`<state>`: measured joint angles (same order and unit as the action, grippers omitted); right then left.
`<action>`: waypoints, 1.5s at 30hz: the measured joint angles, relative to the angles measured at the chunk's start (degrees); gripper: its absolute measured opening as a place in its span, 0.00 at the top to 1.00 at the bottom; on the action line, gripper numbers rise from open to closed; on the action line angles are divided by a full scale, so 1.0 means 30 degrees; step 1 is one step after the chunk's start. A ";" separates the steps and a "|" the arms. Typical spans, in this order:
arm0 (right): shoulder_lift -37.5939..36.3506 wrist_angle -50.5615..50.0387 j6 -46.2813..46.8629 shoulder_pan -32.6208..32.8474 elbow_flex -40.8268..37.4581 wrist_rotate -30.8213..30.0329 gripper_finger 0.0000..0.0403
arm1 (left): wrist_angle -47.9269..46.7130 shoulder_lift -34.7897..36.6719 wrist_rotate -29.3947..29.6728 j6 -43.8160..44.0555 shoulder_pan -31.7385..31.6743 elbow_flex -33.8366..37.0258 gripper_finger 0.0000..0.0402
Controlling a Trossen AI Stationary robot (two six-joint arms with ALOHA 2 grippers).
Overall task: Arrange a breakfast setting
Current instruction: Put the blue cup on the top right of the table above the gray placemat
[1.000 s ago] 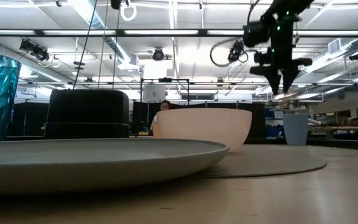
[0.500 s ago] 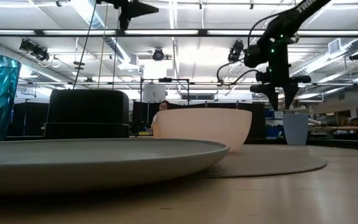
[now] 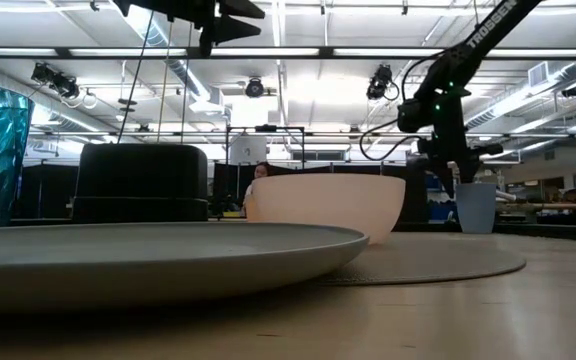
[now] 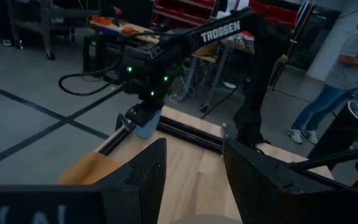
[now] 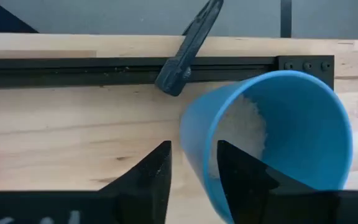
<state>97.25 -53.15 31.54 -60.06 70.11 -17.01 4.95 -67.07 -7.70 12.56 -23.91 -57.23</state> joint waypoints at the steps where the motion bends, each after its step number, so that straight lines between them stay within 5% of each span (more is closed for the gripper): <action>1: 0.0053 0.0019 0.0002 -0.0128 0.0000 0.0181 0.70 | 0.0172 0.0000 0.0002 -0.0002 -0.0025 0.0000 0.59; 13: 0.0009 0.0636 0.0148 -0.0421 -0.0007 0.0706 0.96 | 0.0312 0.0015 0.0036 -0.0051 -0.0012 -0.0007 0.59; 25: -0.1616 -0.0632 -0.0942 0.0758 -0.0007 0.1608 0.97 | -0.0236 0.0531 -0.0083 0.0398 0.0546 -0.0007 0.59; 35: -0.5241 -0.4195 -0.0911 0.7708 -0.0007 0.2278 0.97 | -0.1113 0.1676 -0.0117 -0.0262 0.0527 -0.0015 0.59; 45: -0.4590 -0.3187 0.4117 1.4765 -0.0007 0.2857 0.97 | -0.1243 0.1802 -0.1200 -0.0259 0.0563 0.0001 0.59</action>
<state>83.48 -62.71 43.90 -15.76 70.08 -8.44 1.23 -61.66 -11.31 11.78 -22.22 -57.23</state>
